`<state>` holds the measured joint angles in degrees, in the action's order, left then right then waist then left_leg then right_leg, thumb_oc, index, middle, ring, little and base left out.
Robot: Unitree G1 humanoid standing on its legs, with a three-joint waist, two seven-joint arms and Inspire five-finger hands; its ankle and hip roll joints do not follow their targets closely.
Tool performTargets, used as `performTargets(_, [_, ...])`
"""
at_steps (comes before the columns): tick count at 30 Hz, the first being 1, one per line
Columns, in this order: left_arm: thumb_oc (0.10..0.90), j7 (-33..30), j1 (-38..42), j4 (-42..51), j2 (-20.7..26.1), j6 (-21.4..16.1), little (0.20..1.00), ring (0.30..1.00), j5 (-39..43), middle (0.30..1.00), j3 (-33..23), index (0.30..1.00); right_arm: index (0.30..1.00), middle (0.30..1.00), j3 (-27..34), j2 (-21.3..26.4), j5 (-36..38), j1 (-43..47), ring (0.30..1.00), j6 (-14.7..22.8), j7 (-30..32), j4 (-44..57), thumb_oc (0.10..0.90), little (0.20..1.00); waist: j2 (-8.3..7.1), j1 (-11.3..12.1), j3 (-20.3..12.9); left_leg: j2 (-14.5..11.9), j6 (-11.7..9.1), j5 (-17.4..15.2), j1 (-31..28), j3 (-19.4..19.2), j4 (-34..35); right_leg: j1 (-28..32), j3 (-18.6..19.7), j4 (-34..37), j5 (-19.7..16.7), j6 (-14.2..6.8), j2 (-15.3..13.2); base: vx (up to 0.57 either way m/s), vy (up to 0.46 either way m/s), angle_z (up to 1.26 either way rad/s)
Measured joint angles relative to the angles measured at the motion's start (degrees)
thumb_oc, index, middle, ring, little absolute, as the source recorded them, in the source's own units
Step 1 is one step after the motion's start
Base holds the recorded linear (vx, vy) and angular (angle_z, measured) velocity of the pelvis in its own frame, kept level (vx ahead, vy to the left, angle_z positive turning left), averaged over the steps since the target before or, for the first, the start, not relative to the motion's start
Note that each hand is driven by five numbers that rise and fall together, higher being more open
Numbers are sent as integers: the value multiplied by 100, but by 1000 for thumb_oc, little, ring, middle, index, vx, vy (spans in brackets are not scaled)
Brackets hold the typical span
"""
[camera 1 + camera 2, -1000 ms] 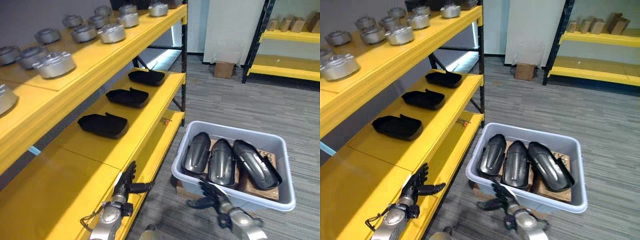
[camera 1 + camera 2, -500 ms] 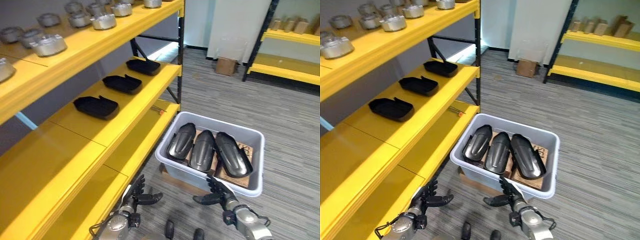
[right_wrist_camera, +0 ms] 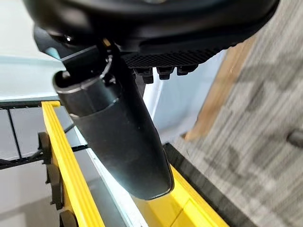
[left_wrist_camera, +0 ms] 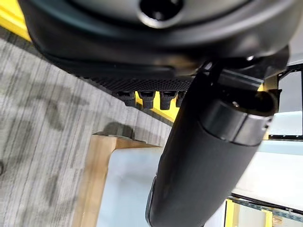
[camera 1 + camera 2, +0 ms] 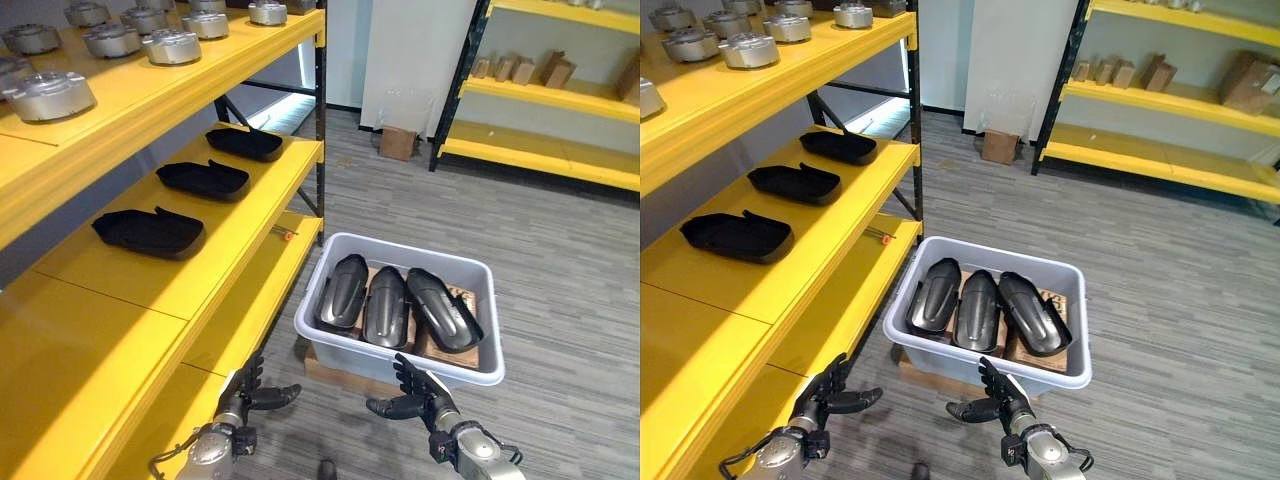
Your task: Move parts from the plastic box to the shelf.
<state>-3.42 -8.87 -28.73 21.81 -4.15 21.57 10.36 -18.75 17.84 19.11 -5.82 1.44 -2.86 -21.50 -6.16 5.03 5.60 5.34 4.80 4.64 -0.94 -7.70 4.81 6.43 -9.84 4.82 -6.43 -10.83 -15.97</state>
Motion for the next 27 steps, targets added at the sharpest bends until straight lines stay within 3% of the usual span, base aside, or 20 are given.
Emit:
performTargets(1, [900, 1, -75, 5, -17, 0, 1000, 1000, -2, 1000, -69, 1000, 1000, 1000, 221, 155, -71, -64, 1000, 39, -5, 621, 900, 1000, -26, -24, 2, -112, -126, 60, 75, -19, -1, -68, 11, 8, 139, 23, 107, 51, -18, -13])
performTargets(4, [900, 45, -200, 80, -22, 1, 1000, 1000, -8, 1000, -105, 1000, 1000, 1000, 612, 395, -119, -122, 1000, 46, -4, 1222, 900, 1000, -13, -39, 6, -333, -305, 106, 104, -14, 0, -108, 14, 13, 191, 157, 327, 45, -18, -7])
performTargets(5, [900, 72, -283, 176, -28, 0, 1000, 1000, -55, 1000, -124, 1000, 1000, 1000, 864, 714, -185, -246, 1000, 85, -15, 1679, 900, 1000, -24, -37, 10, -428, -377, 125, 114, 3, 0, -142, 12, 41, 248, 235, 419, 0, 0, 0])
performTargets(12, [900, 325, -583, 243, -53, -4, 1000, 1000, -212, 1000, -199, 1000, 1000, 1000, 2616, 2071, -733, -142, 1000, 564, 174, 2591, 900, 1000, -71, -181, 13, -738, -529, 194, 350, 20, 0, -366, 3, 50, 216, 423, 724, 2, -25, -4])
performTargets(16, [900, 433, -558, 249, -57, -4, 1000, 1000, -211, 1000, -220, 1000, 1000, 1000, 2706, 2980, -1239, 123, 1000, 735, 189, 2733, 900, 1000, -8, -190, 68, -808, -583, 242, 579, 26, -8, -596, -5, 49, 182, 463, 797, -36, -41, -1])
performTargets(17, [900, 433, -555, 249, -54, -4, 1000, 1000, -210, 1000, -224, 1000, 1000, 1000, 2710, 2988, -1259, 240, 1000, 735, 215, 2719, 900, 1000, 2, -185, 105, -827, -600, 298, 588, 31, -22, -601, -10, 49, 176, 470, 820, -96, -61, 4])
performTargets(21, [900, 533, -512, 523, -49, -12, 1000, 1000, -170, 1000, -218, 1000, 1000, 1000, 2628, 3774, -1892, 792, 1000, 823, 221, 2730, 900, 1000, 208, -171, 391, -847, -583, 406, 903, 67, -24, -904, -25, 48, 103, 503, 847, -97, -58, 2])
performTargets(26, [900, 534, -295, 657, -14, -16, 1000, 1000, -158, 1000, -176, 1000, 1000, 1000, 2034, 3963, -2254, 1755, 1000, 825, 274, 2496, 900, 1000, 304, -148, 811, -914, -608, 505, 1175, 79, -26, -1175, -28, 23, 14, 540, 915, -89, -37, 0])
performTargets(27, [900, 534, -68, 701, -9, -22, 1000, 1000, -152, 1000, -144, 1000, 1000, 1000, 1693, 4009, -2362, 2156, 1000, 827, 268, 2447, 900, 1000, 350, -76, 1051, -940, -609, 559, 1295, 92, -28, -1299, -39, 10, -29, 576, 944, -105, -33, -4])
